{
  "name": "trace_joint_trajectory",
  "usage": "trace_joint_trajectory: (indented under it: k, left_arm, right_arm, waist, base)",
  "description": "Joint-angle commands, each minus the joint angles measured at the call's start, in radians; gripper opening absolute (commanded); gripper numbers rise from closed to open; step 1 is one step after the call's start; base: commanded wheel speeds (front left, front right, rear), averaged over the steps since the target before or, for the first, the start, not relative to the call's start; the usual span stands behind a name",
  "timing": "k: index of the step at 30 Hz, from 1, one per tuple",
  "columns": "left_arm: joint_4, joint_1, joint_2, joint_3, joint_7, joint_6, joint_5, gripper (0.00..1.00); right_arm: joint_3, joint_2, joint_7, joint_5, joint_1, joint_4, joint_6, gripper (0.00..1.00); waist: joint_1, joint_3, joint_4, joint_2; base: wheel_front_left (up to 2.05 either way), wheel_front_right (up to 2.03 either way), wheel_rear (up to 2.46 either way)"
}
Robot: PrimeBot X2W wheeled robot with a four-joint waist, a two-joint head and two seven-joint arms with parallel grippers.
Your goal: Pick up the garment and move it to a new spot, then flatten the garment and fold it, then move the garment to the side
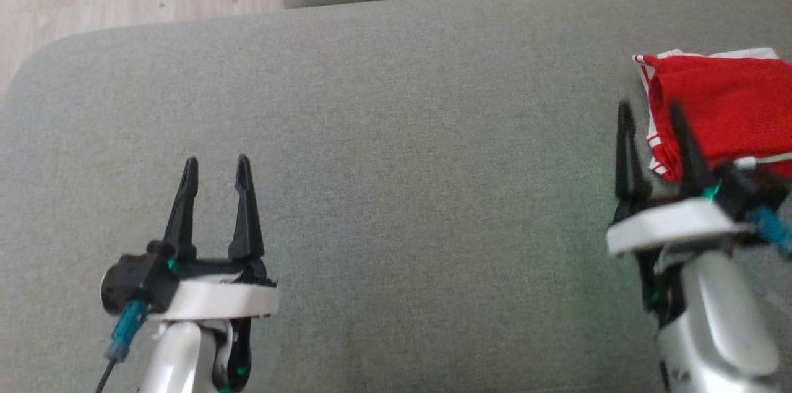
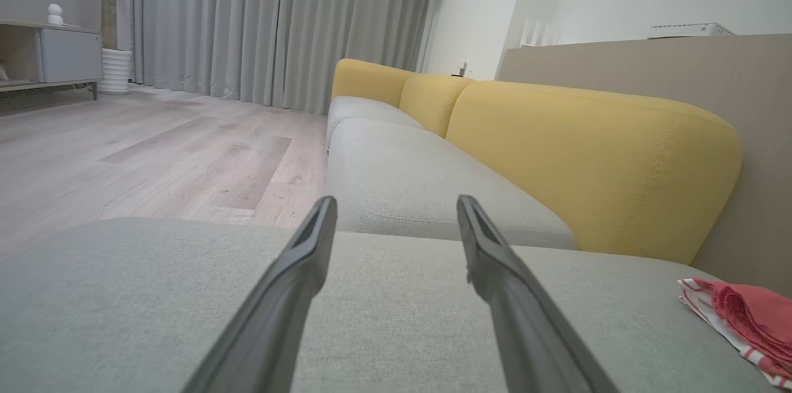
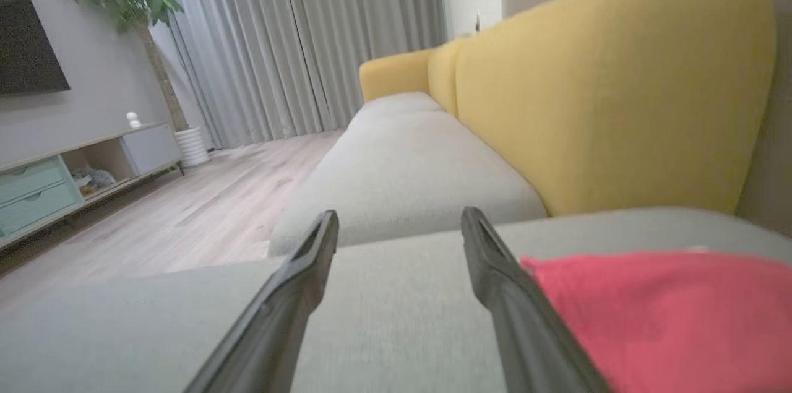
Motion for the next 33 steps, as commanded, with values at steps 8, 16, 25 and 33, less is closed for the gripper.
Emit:
trace_joint_trajectory:
  k: [8,16,25,33]
  left_arm:
    - [-0.035,0.030,0.007,0.055,-0.005,0.024,-0.013,1.00]
    - [-0.050,0.043,0.007,0.078,-0.005,0.041,-0.053,1.00]
    - [-0.055,0.057,0.007,0.079,-0.005,0.033,-0.106,1.00]
    - [-0.042,0.056,0.007,0.073,-0.005,0.027,-0.134,1.00]
  right_arm:
    - [0.091,0.008,-0.060,0.101,0.078,0.044,-0.001,1.00]
    - [0.110,0.008,-0.062,0.104,0.092,0.007,-0.001,1.00]
    - [0.119,0.008,-0.062,0.111,0.103,-0.022,-0.001,1.00]
    - [0.125,0.008,-0.063,0.117,0.106,-0.033,-0.001,1.00]
  waist:
    - [0.0003,-0.030,0.014,0.0000]
    - [0.0003,-0.042,0.010,0.0000]
    - [0.0003,-0.045,-0.003,0.0000]
    - [0.0003,-0.037,-0.007,0.0000]
  base:
    - [0.00,0.00,0.00]
    - [0.00,0.00,0.00]
    - [0.00,0.00,0.00]
    - [0.00,0.00,0.00]
